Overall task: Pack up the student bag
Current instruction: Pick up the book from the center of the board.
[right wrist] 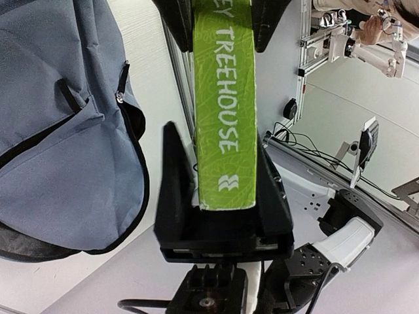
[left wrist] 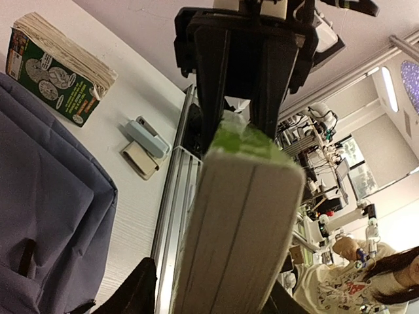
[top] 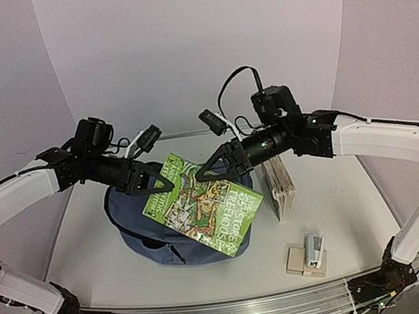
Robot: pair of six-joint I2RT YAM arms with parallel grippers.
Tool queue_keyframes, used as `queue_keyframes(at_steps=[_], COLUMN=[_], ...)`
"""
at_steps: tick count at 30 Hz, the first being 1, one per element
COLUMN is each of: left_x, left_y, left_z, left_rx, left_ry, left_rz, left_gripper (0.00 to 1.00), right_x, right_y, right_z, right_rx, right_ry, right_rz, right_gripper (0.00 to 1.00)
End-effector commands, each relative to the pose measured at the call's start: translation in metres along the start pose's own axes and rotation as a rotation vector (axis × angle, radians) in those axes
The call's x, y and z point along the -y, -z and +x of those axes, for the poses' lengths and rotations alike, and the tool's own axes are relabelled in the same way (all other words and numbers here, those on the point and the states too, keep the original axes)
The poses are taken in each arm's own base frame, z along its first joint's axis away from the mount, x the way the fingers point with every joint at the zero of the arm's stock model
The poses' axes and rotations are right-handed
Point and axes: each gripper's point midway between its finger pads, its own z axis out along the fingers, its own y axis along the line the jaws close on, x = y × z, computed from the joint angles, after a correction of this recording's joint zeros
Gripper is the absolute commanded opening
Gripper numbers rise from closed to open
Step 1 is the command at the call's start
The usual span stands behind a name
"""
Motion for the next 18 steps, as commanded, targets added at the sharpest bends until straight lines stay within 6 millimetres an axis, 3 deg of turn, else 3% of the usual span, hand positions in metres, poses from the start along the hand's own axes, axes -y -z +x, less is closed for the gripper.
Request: queue_keyframes(at_steps=[1, 7, 10, 13, 15, 18], left_x=[0.022, 0.015, 0.000, -0.032, -0.047, -0.060], left_y=[0.001, 0.001, 0.003, 0.015, 0.029, 0.066], left_z=[-0.010, -0.004, -0.006, -0.013, -0.021, -0.038], left_rx=[-0.003, -0.003, 0.018, 0.074, 0.118, 0.241], left_ry=[-0.040, -0.012, 0.001, 0.036, 0.062, 0.128], left_rz=[0.096, 0.055, -0.060, -0.282, -0.375, -0.413], left_gripper=[0.35, 0.02, 0.00, 0.00, 0.00, 0.00], right_x=[-0.015, -0.008, 0.000, 0.014, 0.022, 0.028], right_y=[-0.002, 0.000, 0.005, 0.010, 0.012, 0.011], right_z=[-0.014, -0.021, -0.031, -0.038, -0.040, -0.043], right_rx=[0.036, 0.076, 0.126, 0.180, 0.206, 0.239], right_ry=[0.055, 0.063, 0.065, 0.068, 0.080, 0.112], right_rz=[-0.075, -0.015, 0.061, 0.167, 0.240, 0.350], right_gripper=[0.00, 0.03, 0.20, 0.44, 0.59, 0.72])
